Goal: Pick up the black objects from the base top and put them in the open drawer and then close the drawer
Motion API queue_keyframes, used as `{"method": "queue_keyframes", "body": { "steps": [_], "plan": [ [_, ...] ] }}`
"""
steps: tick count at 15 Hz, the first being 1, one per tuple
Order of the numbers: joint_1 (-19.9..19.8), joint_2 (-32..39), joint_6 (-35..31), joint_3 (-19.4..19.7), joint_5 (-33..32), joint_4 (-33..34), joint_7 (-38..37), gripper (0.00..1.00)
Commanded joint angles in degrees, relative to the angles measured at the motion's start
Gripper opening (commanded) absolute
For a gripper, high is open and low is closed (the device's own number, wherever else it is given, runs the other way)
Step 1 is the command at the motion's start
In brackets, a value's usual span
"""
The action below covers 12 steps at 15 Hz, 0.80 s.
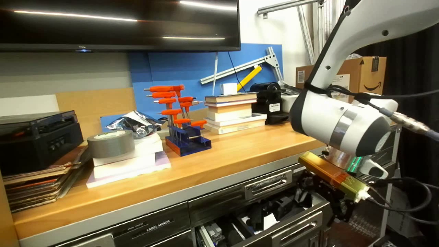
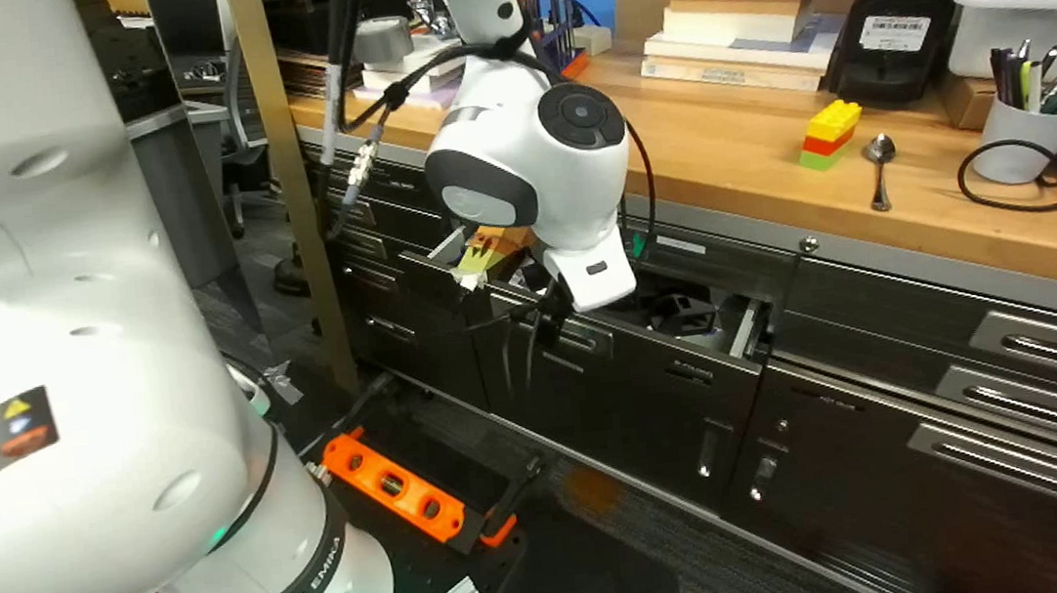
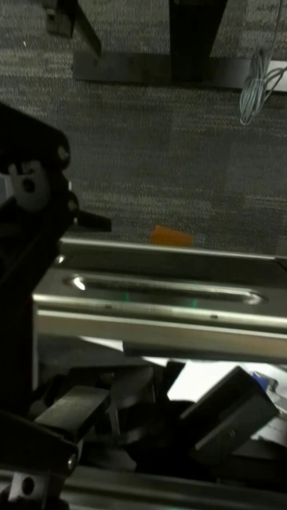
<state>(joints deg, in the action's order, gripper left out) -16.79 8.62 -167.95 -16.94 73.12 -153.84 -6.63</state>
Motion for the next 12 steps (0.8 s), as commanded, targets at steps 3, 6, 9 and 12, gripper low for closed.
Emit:
{"method": "queue_keyframes", "body": {
  "steps": [3,6,9,12],
  "plan": [
    [4.3,3.5,-2.1,5.1,-16.0,-4.3,-19.6,1.00],
    [8.8,5.1,1.1,11.5,-31.1,-4.7,-32.1,1.00],
    [13.9,4.4,7.2,18.2,-45.5,-4.5,-43.3,1.00],
    [15.8,4.9,11.4,19.7,-50.2,-0.4,-44.8,1.00]
  ]
}}
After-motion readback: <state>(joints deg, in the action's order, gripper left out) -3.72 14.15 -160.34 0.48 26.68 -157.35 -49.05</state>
